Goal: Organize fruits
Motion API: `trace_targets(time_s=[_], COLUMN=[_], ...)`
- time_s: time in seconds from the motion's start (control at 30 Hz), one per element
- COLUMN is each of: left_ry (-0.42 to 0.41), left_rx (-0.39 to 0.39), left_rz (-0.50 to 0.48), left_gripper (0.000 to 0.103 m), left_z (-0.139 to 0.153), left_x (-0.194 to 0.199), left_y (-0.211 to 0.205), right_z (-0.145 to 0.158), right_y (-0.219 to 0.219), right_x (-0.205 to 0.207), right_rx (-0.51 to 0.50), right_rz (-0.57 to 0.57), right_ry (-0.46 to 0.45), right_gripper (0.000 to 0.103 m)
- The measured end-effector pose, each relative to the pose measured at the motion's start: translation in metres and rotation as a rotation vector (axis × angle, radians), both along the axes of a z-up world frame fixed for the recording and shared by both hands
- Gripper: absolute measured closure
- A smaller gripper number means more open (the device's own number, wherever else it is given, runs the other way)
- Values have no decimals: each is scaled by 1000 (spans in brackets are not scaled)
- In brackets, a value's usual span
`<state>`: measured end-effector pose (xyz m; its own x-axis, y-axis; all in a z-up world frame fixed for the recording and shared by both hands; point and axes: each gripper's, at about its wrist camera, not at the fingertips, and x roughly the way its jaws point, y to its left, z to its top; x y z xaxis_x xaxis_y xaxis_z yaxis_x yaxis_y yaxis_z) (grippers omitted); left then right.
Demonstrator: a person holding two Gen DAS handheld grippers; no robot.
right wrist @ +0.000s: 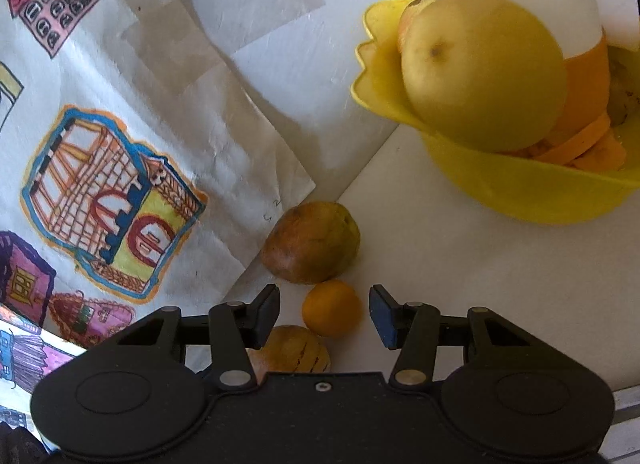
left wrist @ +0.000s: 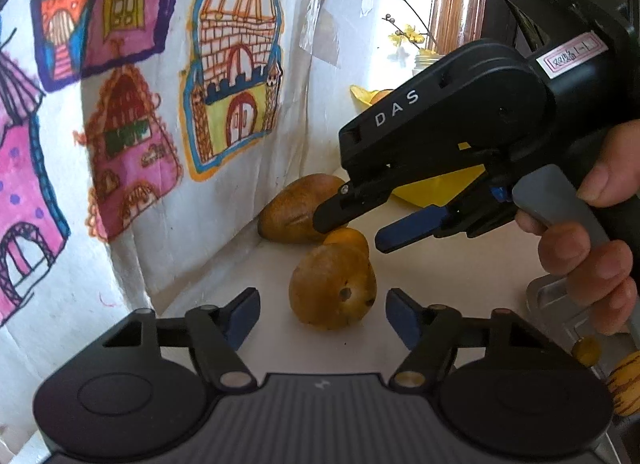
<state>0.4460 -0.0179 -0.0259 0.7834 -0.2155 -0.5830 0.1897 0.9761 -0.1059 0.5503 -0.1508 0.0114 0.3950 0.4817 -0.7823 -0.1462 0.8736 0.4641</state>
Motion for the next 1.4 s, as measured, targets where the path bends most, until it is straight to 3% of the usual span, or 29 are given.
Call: trace_targets(time_s=[0.17,0.47,1.07,1.4], left_ry=[-3,4,32,9], left_rx=[-9,-18,-91,-120], left_rz=[2,-19,-24,-45], left_gripper=[30,50,54,54], left_z=[-1,-5,-1,18], left_x=[6,13,-2,-34], left_y=[-1,-4,9,15], right_z=[-8,-17,-30,-9], right_y=[3,5,4,-10], right_x=[2,4,0,-25], right_rx=[-12,-10,25,41], right_rz=[1,4,-14,10], right_ry=[6,18,13,-45], right_gripper=[57,66,67,67])
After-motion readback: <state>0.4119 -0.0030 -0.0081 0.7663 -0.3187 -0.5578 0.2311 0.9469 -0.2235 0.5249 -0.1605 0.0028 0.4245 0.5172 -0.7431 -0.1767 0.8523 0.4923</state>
